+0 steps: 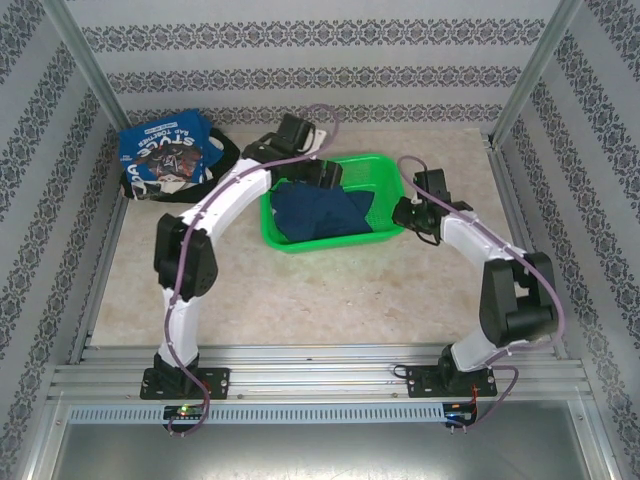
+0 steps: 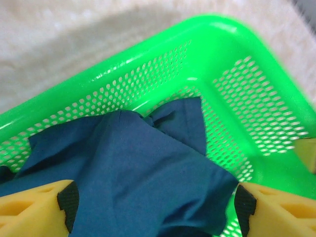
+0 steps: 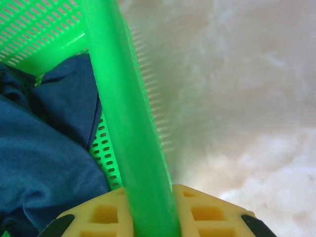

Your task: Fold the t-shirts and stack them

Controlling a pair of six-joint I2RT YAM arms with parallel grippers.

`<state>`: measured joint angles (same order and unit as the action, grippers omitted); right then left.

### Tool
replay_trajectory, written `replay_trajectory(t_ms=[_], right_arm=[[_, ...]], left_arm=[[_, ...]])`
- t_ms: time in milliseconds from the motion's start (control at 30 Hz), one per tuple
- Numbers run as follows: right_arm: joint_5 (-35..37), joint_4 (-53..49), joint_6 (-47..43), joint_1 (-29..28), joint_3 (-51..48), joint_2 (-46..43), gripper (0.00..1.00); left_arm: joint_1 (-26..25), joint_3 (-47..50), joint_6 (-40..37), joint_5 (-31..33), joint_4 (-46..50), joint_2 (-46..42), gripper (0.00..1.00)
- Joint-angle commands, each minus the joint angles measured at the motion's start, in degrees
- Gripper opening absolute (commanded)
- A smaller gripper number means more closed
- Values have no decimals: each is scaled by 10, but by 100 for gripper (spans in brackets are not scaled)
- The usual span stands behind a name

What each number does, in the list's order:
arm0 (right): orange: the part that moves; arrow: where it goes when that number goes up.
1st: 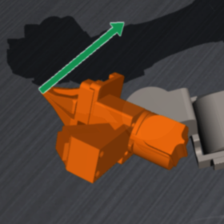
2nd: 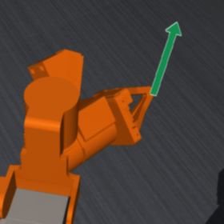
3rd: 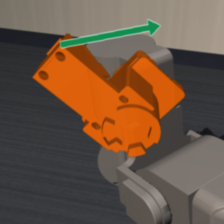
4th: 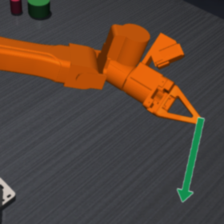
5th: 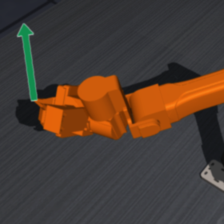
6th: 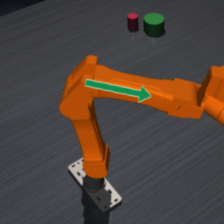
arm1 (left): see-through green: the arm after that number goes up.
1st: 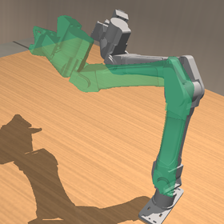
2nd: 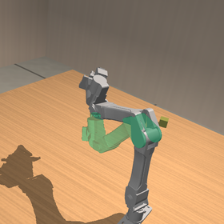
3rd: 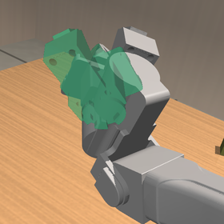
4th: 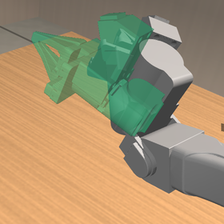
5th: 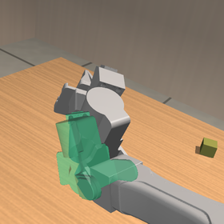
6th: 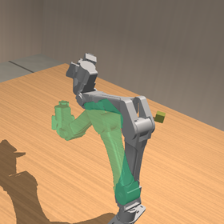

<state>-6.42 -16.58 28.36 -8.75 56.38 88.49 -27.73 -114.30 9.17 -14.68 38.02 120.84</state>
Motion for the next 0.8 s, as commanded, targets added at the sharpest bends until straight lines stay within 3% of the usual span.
replay_trajectory(t_ms=[0, 267, 400, 467, 633, 767], right_arm=[[31, -13, -27, 3, -39, -35, 0], [18, -16, -22, 8, -48, -48, 0], [13, -13, -16, 8, -44, -42, 0], [9, -13, -11, 8, -41, -41, 0], [-2, -9, 3, 8, -38, -37, 0], [-18, -1, 42, 10, -39, -38, 0]], left_arm=[[-10, -8, -51, 32, 109, 26, 82], [-21, 13, -40, 59, 110, 64, 80], [-20, 42, -24, 36, 81, 76, 75], [-19, 43, -12, 34, 80, 83, 65], [-1, 63, 30, 17, 45, 82, 25], [20, 74, 64, -4, 14, 51, 1]])
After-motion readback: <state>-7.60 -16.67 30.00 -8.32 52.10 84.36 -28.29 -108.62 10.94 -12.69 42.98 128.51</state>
